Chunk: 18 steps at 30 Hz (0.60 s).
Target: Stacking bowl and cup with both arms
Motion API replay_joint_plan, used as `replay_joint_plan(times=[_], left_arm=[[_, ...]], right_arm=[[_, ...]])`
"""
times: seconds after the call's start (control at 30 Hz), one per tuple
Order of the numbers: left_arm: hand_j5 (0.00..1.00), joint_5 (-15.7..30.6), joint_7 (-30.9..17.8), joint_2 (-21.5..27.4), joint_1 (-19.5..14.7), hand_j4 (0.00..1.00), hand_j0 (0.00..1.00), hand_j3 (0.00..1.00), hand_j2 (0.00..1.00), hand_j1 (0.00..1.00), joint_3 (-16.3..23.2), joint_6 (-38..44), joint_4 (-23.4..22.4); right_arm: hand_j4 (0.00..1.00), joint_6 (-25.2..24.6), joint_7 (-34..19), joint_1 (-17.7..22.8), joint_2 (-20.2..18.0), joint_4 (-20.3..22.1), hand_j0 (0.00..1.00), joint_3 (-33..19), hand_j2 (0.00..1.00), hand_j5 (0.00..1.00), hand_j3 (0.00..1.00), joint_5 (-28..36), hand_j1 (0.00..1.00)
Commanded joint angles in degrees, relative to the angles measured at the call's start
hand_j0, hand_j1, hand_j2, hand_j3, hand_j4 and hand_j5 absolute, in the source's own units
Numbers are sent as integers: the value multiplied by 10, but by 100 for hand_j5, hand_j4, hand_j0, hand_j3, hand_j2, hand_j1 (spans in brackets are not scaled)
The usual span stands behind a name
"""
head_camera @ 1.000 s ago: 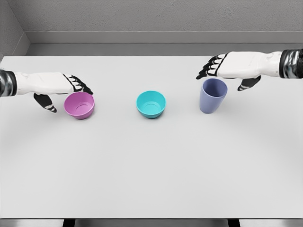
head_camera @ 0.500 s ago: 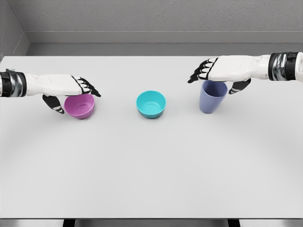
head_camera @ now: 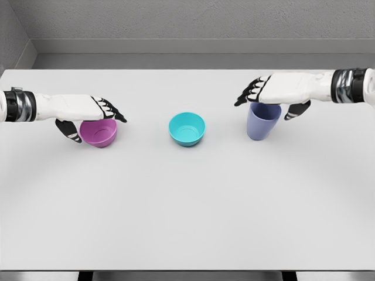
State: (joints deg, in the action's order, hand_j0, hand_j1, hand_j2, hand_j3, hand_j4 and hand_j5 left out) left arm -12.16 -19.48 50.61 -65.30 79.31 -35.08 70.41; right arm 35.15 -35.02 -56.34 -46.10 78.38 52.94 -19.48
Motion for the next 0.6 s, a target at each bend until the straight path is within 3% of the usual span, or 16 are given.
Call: replay_joint_plan(times=[0.0, 0.57], left_arm=[[100, 3, 1, 1, 0, 100, 100, 100, 100, 100, -1, 1, 0], [100, 1, 1, -1, 5, 100, 100, 100, 100, 100, 0, 1, -11]], right_arm=[[100, -1, 0, 0, 1, -1, 100, 2, 100, 100, 100, 2, 100], [100, -1, 0, 3, 16, -24, 100, 6, 100, 100, 100, 0, 100]])
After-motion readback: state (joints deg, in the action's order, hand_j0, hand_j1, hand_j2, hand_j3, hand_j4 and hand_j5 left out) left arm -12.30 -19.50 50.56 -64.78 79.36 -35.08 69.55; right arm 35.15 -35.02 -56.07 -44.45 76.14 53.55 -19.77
